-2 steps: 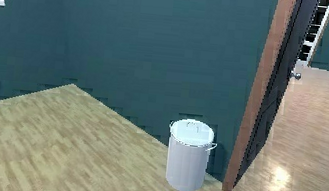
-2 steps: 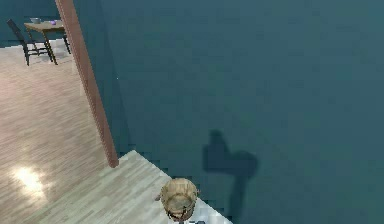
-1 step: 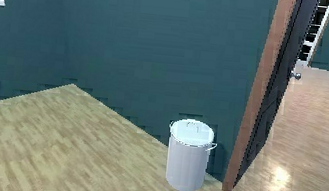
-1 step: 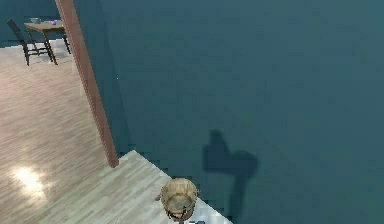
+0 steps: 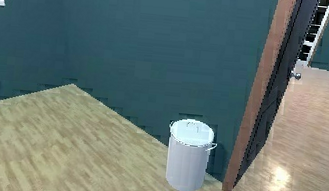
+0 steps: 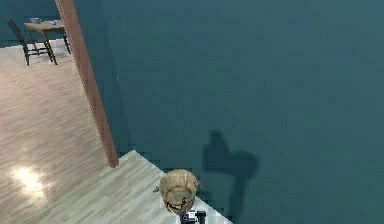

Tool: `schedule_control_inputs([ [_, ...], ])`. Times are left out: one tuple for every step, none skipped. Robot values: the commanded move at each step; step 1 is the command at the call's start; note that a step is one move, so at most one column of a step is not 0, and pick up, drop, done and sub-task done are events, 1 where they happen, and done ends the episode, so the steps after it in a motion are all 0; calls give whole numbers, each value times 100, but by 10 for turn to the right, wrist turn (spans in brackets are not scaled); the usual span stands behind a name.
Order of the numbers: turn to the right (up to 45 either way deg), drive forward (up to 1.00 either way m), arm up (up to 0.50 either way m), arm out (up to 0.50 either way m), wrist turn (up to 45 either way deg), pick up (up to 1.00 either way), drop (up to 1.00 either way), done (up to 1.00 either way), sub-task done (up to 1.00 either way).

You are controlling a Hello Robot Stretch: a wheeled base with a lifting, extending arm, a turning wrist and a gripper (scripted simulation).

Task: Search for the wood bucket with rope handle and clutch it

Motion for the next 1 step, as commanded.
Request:
schedule_control_inputs([
  [0,0,0,0,0,0,0,100,0],
])
